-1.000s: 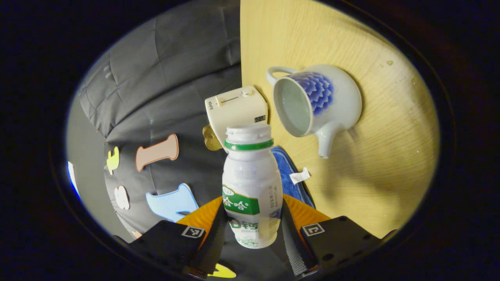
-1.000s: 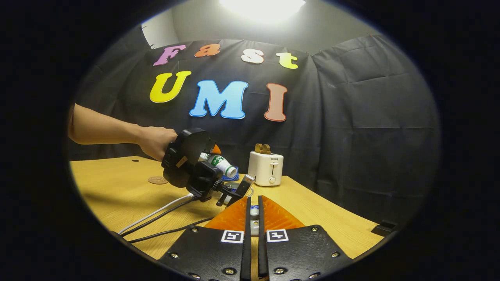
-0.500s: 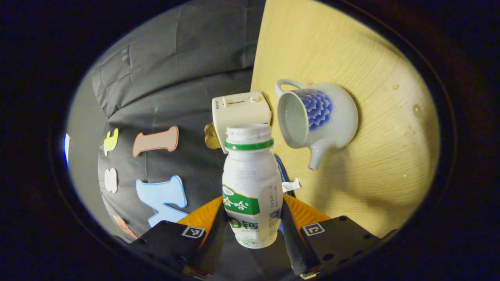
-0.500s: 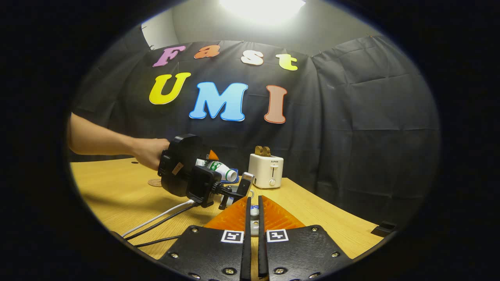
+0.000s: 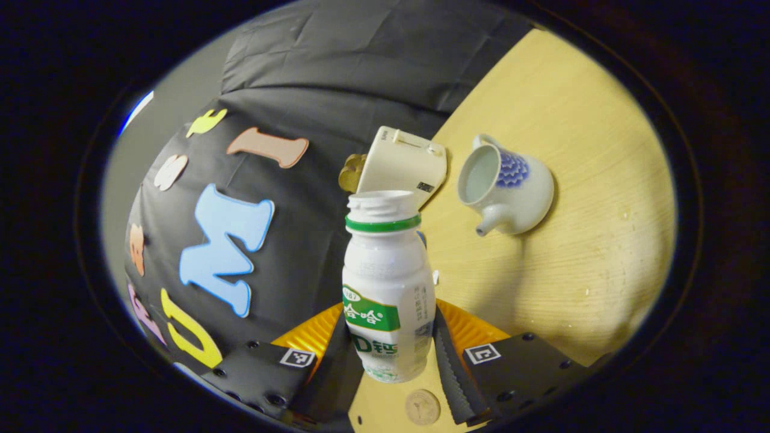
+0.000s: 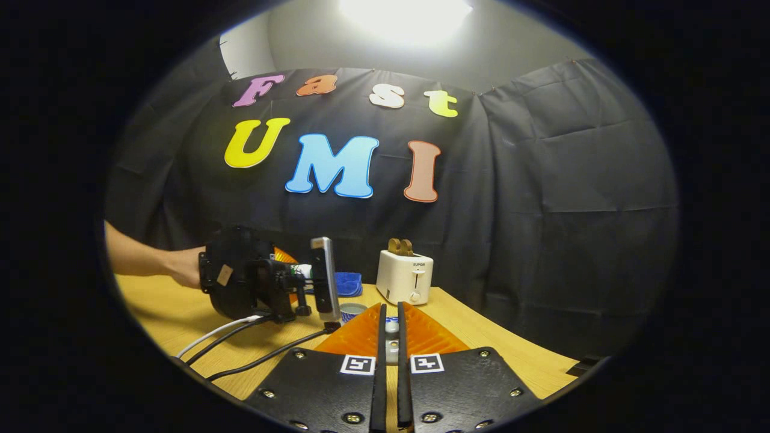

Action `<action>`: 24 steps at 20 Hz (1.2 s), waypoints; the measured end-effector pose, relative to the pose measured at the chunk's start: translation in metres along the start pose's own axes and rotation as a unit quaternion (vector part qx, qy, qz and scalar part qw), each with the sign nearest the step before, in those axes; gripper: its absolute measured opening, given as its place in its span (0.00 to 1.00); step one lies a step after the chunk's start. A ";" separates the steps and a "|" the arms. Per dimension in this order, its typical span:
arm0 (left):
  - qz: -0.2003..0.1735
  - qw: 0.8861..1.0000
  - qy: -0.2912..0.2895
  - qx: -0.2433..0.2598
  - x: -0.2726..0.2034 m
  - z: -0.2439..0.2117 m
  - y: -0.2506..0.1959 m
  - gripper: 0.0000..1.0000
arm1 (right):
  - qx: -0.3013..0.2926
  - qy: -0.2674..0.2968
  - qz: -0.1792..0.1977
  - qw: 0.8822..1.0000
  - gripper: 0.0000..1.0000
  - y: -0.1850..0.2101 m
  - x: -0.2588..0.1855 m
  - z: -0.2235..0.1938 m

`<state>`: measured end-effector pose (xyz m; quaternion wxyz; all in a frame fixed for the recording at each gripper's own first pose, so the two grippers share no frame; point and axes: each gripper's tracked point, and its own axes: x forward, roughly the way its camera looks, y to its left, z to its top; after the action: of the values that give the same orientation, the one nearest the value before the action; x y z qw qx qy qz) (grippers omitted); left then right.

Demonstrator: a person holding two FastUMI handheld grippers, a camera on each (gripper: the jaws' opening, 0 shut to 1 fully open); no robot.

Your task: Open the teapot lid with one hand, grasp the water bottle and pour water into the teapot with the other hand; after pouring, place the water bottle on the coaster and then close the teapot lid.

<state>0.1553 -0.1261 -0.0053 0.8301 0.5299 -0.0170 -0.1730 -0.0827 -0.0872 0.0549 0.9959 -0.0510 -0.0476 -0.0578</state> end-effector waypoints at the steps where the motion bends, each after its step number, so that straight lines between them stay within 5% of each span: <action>1: 0.007 0.999 -0.001 -0.036 -0.008 -0.005 0.003 0.75 | 0.008 0.004 0.010 1.000 0.07 0.002 0.008 -0.001; 6: 0.044 0.981 -0.013 -0.188 -0.046 -0.028 0.022 0.82 | 0.056 0.026 0.047 0.997 0.07 0.018 0.067 0.001; 7: 0.049 0.974 -0.023 -0.221 -0.052 -0.029 0.025 0.76 | 0.059 0.033 0.055 0.996 0.07 0.023 0.079 -0.002; 10: 0.050 0.946 -0.038 -0.318 -0.060 -0.036 0.024 0.75 | 0.076 0.062 0.073 0.993 0.07 0.037 0.115 -0.009; 11: 0.058 0.938 -0.042 -0.341 -0.063 -0.041 0.028 0.70 | 0.085 0.070 0.075 0.991 0.07 0.039 0.126 -0.013; 14: 0.084 0.919 -0.064 -0.379 -0.074 -0.043 0.052 0.75 | 0.063 0.077 0.057 0.993 0.07 0.040 0.153 -0.018; 20: 0.068 0.842 -0.081 -0.529 -0.086 -0.074 0.080 0.75 | 0.043 0.099 0.048 0.993 0.07 0.052 0.186 -0.043; 24: 0.091 0.824 -0.050 -0.557 -0.088 -0.120 0.094 0.80 | 0.047 0.111 0.053 0.991 0.07 0.061 0.192 -0.057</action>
<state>0.1235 0.0410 0.0394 0.9940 -0.0364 -0.0079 -0.1028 0.1192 -0.0546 0.0118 0.9980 0.0004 0.0635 -0.0075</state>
